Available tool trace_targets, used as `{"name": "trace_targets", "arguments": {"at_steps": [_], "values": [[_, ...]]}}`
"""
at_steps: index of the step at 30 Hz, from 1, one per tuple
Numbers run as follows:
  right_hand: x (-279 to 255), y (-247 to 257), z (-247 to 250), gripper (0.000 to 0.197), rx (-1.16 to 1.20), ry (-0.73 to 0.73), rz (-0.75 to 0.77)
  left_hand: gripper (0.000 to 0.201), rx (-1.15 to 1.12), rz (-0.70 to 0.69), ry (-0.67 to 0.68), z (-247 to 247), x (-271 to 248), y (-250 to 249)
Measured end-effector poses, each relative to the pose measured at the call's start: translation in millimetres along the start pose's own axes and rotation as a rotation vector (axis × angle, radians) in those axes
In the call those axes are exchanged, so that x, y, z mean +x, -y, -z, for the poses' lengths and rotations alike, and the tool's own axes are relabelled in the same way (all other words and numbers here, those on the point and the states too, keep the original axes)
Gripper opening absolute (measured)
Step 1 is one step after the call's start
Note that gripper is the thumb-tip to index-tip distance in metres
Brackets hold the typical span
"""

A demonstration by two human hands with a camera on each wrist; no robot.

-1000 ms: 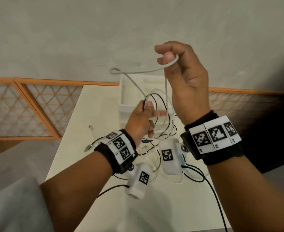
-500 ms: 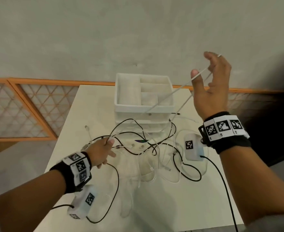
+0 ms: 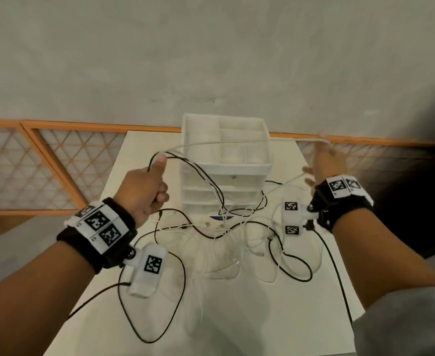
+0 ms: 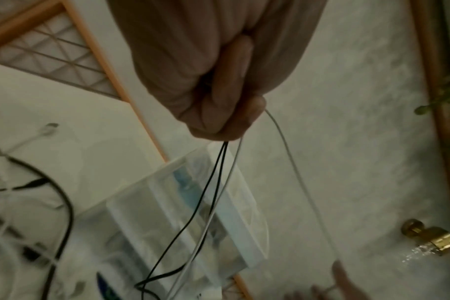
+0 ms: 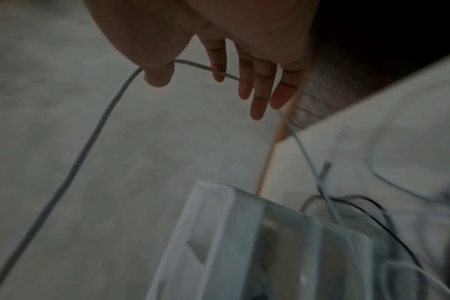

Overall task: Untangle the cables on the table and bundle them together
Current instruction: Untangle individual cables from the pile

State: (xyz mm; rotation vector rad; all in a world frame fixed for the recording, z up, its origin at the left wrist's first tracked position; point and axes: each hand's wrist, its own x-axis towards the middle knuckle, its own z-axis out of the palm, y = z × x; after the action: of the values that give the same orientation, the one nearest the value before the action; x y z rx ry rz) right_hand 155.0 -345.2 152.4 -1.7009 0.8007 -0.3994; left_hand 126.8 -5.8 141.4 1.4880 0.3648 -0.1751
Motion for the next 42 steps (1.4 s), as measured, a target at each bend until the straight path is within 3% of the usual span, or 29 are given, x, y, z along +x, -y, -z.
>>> {"name": "trace_targets", "arguments": {"at_steps": [2, 4, 7, 10, 12, 15, 19, 22, 26, 28, 31, 32, 34, 36, 39, 40, 42], "values": [[10, -32, 6, 0.091, 0.061, 0.048, -0.208, 0.043, -0.017, -0.016, -0.039, 0, 1, -7], [15, -45, 9, 0.096, 0.065, 0.067, -0.229, 0.046, 0.016, 0.036, -0.068, -2, 4, -4], [12, -16, 7, 0.074, 0.124, 0.045, -0.033, 0.053, 0.167, 0.141, -0.044, -7, 11, 11], [2, 38, 6, 0.036, 0.205, -0.033, 0.395, 0.060, 0.296, 0.208, -0.022, -10, 17, 28], [-3, 68, 7, 0.021, 0.225, -0.053, 0.606, 0.061, 0.344, 0.223, -0.019, -10, 18, 34], [-2, 90, 6, 0.021, 0.233, -0.032, 0.728, 0.058, 0.348, 0.223, 0.004, -6, 19, 36], [1, 88, 1, 0.020, 0.270, 0.089, 0.703, 0.047, 0.284, 0.189, 0.021, 2, 21, 33], [7, 79, -4, 0.013, 0.261, 0.174, 0.709, 0.038, 0.228, 0.133, 0.054, 0, 19, 29], [27, 32, -7, 0.022, 0.104, 0.256, 0.651, 0.056, 0.206, 0.083, 0.135, -9, 9, 15], [36, -11, -2, 0.031, -0.156, 0.282, 0.574, 0.059, 0.146, 0.060, 0.140, -11, 6, 7], [35, -91, 14, 0.052, -0.872, 0.465, 0.378, 0.053, 0.148, 0.000, 0.131, -13, 3, -5], [30, -105, 17, 0.057, -1.003, 0.507, 0.328, 0.052, 0.177, -0.032, 0.127, -14, 3, -9], [14, -102, 20, 0.058, -0.954, 0.487, 0.324, 0.052, 0.257, -0.105, 0.124, -18, 1, -16], [-9, -72, 13, 0.058, -0.670, 0.460, 0.458, 0.055, 0.391, -0.190, 0.153, -28, -5, -23], [-71, -12, -3, 0.062, -0.249, 0.598, 0.640, 0.061, 0.647, -0.376, 0.303, -53, -25, -33], [-87, -1, -10, 0.054, -0.243, 0.636, 0.687, 0.062, 0.706, -0.448, 0.365, -61, -33, -37], [-103, 5, -25, 0.020, -0.375, 0.680, 0.730, 0.062, 0.699, -0.594, 0.452, -71, -50, -47]]}}
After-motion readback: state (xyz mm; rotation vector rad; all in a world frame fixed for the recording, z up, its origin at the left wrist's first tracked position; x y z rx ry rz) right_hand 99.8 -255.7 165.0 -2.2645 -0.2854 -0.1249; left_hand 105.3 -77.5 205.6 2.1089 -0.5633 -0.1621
